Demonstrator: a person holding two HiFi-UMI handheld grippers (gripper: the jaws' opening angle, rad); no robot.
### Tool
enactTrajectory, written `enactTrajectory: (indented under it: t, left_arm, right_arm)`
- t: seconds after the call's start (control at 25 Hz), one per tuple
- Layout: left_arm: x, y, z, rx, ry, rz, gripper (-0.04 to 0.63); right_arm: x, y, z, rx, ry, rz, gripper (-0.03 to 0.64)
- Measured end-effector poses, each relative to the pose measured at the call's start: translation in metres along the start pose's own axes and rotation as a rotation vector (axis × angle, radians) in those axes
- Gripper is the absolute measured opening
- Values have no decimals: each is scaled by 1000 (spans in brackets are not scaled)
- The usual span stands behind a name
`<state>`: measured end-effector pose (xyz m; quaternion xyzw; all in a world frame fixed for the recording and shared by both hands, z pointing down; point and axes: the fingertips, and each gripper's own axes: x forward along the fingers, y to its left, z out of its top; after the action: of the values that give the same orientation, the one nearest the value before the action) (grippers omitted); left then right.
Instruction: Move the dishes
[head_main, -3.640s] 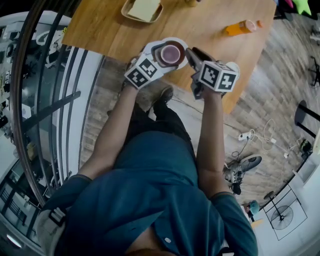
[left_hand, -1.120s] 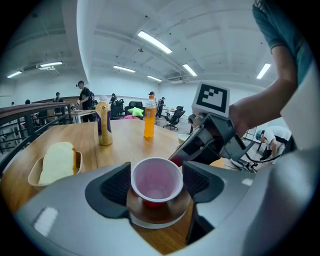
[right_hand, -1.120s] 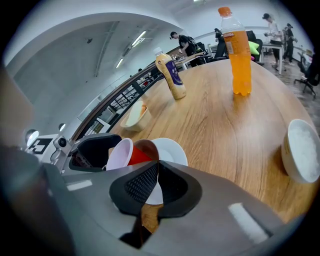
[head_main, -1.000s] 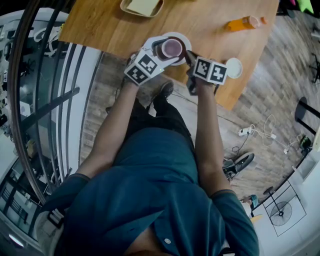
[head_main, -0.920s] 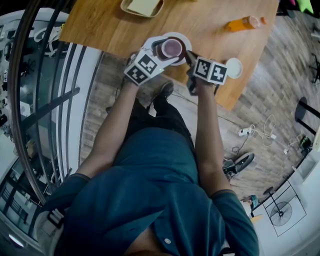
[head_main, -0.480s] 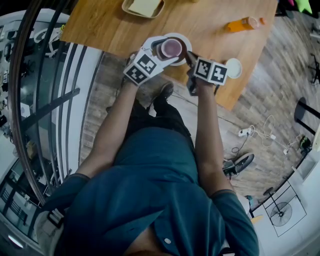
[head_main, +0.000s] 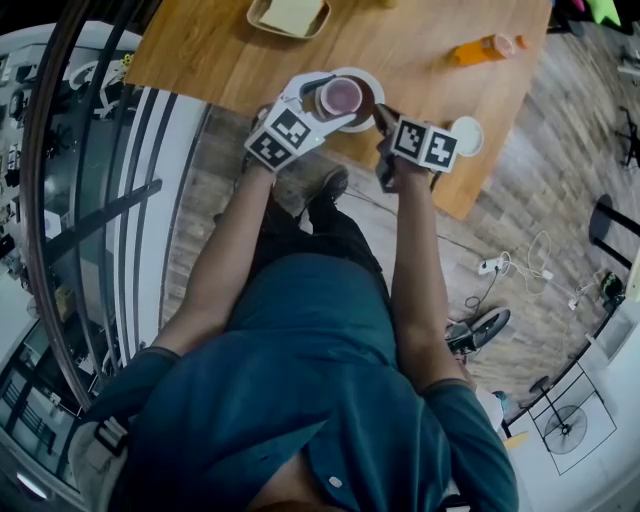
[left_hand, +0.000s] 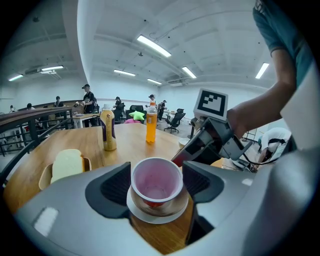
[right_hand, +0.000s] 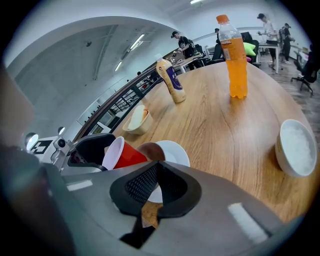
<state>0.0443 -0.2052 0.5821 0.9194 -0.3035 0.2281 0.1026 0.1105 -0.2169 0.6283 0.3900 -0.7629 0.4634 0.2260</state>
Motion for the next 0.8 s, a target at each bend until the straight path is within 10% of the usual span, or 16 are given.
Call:
enactTrajectory:
  t: [0.8]
  left_arm:
    - [-26,19,13,11,-21,22,318]
  right_arm:
    - [5,-4,-1,-27,0,-59,34]
